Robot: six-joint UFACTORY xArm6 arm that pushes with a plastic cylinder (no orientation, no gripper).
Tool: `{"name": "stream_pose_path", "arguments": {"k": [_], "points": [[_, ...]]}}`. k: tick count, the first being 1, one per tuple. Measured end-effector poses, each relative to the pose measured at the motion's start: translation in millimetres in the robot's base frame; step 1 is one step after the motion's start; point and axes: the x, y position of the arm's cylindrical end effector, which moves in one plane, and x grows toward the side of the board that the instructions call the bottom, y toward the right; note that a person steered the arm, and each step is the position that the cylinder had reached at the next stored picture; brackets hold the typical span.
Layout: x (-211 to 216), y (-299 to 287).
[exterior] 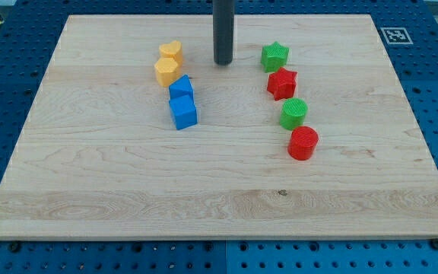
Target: Move the blue blocks to the left
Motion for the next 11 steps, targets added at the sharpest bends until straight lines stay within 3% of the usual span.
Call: {"name": "stream_pose_path", "arguments": {"k": [1,4,7,11], "points": [[47,0],[56,-36],[60,-38],[98,-36]]}}
